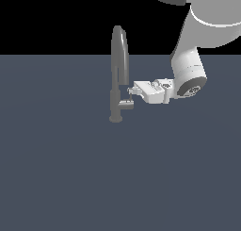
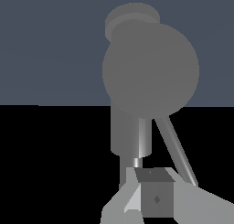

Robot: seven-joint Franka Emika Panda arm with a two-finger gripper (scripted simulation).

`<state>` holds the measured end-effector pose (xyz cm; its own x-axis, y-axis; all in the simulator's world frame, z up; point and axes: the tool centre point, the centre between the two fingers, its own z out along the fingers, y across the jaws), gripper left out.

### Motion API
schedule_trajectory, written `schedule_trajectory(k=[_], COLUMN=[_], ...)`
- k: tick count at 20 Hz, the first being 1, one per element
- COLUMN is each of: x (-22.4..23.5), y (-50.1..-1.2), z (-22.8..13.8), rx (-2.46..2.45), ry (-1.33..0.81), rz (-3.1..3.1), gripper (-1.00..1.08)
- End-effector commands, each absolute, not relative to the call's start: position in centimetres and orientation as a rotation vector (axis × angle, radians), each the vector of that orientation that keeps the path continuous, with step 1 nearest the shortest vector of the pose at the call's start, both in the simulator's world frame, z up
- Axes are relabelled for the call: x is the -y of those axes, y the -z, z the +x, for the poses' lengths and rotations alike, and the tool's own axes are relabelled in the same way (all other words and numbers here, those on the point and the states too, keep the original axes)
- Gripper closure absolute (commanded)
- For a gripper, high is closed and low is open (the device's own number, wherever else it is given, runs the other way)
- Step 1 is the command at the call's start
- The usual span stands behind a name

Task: Turn on the faucet by rotating a designated handle.

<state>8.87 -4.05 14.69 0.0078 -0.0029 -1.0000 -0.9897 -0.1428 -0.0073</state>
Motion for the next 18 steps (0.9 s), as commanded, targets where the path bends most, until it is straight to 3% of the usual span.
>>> schedule_trajectory(k=[1,18], x=[4.2,4.6], y=[-14.5,-12.9], z=[8.1,4.8], rx=[-1.135,-1.133], ry=[-1.316,-1.316], rz=[-1.318,-1.319], gripper=[1.08,1.08])
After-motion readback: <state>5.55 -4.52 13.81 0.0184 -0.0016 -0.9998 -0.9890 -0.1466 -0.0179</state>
